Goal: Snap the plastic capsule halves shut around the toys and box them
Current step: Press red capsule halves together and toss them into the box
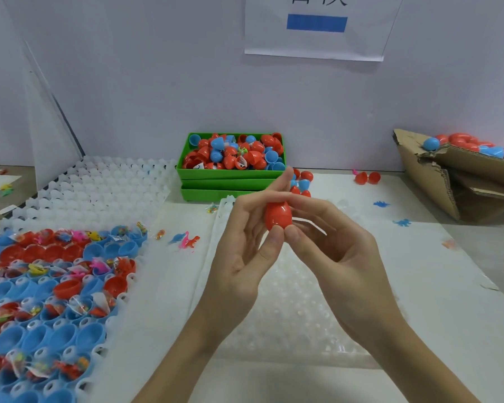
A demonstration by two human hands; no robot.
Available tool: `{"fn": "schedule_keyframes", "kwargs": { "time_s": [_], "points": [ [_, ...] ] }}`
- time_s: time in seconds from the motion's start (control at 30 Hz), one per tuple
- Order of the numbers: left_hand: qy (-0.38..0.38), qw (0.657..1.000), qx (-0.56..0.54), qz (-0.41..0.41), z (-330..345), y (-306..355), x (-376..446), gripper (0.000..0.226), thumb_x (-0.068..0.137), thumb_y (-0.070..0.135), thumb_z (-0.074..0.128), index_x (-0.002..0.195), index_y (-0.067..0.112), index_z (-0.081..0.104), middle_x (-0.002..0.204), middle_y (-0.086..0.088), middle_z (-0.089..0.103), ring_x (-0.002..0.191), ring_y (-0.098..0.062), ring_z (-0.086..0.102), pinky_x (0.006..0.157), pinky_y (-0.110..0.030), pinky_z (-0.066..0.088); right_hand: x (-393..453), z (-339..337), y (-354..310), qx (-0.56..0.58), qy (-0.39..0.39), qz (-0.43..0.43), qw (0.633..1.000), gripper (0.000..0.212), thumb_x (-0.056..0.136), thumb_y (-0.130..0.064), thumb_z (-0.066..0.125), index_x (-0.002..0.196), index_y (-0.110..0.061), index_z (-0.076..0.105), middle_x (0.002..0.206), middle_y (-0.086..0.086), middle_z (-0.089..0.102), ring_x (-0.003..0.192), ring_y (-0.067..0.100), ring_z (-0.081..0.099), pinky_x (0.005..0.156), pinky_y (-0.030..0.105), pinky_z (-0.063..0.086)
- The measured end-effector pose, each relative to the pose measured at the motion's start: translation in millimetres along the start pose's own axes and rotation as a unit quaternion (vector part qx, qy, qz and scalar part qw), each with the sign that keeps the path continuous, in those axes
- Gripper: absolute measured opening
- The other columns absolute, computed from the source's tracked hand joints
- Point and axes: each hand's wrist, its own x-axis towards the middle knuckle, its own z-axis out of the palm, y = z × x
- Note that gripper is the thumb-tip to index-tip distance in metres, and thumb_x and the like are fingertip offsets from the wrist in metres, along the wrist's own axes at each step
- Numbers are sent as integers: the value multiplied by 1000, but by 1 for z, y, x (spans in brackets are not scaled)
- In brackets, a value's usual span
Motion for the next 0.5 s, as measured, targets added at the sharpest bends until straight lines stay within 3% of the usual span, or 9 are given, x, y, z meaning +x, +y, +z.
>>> {"fn": "schedule_keyframes", "kwargs": {
  "time_s": [0.33,0.5],
  "points": [
    [24,999,26,10,6,6,-1,29,105,0,49,133,6,50,160,0,48,151,-19,41,118,-31,41,-3,-1,7,29,11,0,1000,28,94,-21,68,121,-15,71,113,-1,76,112,17,72,90,18,56],
    [46,998,-7,-47,10,0,0,34,111,7,40,143,9,50,154,-1,54,147,-22,46,119,-36,41,-4,4,13,-43,90,-42,994,30,89,-25,73,117,-16,72,105,-5,77,102,18,74,86,20,58]
  ]
}}
